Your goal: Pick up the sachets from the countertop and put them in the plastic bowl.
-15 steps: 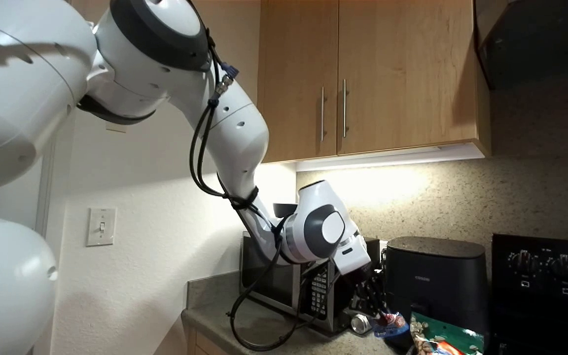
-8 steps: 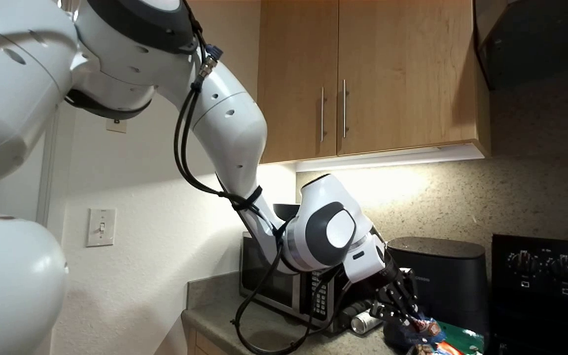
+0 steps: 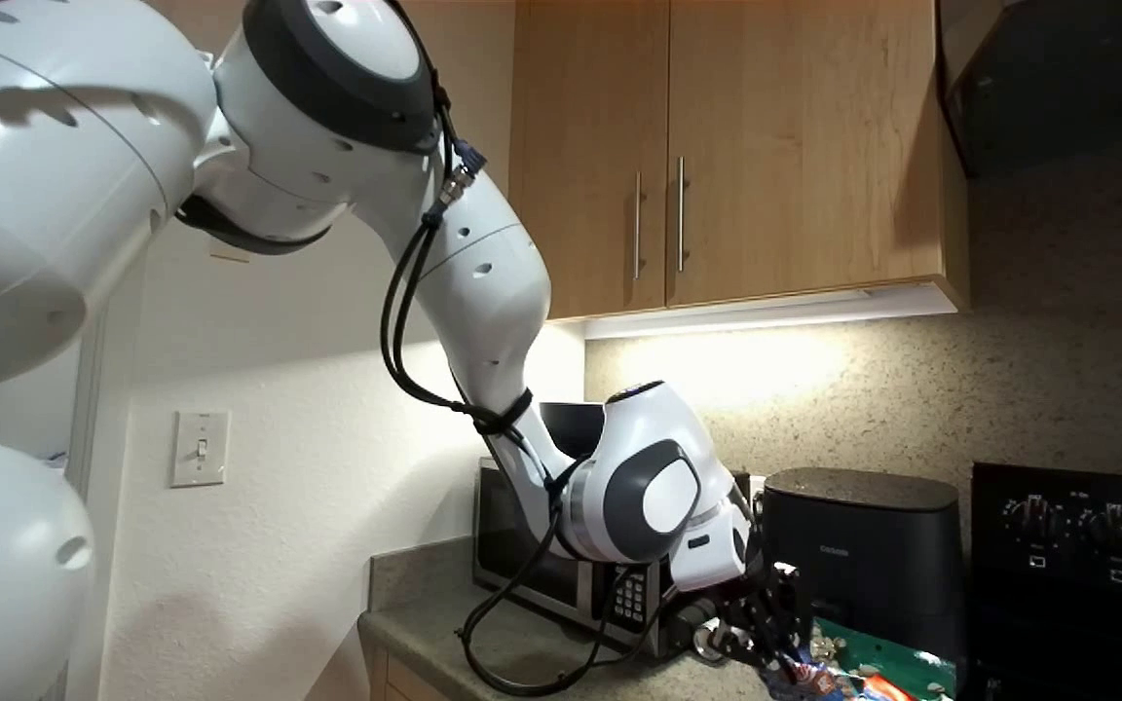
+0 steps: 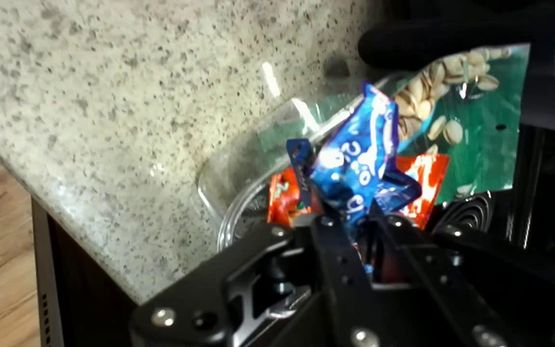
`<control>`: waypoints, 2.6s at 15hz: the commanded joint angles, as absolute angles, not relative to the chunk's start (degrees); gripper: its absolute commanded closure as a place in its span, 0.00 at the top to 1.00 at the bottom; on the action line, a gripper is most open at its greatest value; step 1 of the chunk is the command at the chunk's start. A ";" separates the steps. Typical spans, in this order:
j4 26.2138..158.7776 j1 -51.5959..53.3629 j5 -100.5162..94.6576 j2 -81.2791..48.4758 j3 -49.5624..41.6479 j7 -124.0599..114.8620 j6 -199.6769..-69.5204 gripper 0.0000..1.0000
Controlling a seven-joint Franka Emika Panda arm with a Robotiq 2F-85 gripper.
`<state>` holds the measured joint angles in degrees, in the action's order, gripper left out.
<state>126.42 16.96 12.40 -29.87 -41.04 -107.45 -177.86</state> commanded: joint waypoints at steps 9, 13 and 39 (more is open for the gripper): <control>121.97 8.11 17.84 -34.12 -35.62 -108.84 -178.45 0.04; 121.41 6.06 18.30 -34.64 -34.87 -108.64 -177.95 0.04; 124.79 13.29 15.98 -30.17 -36.13 -105.83 -180.44 1.00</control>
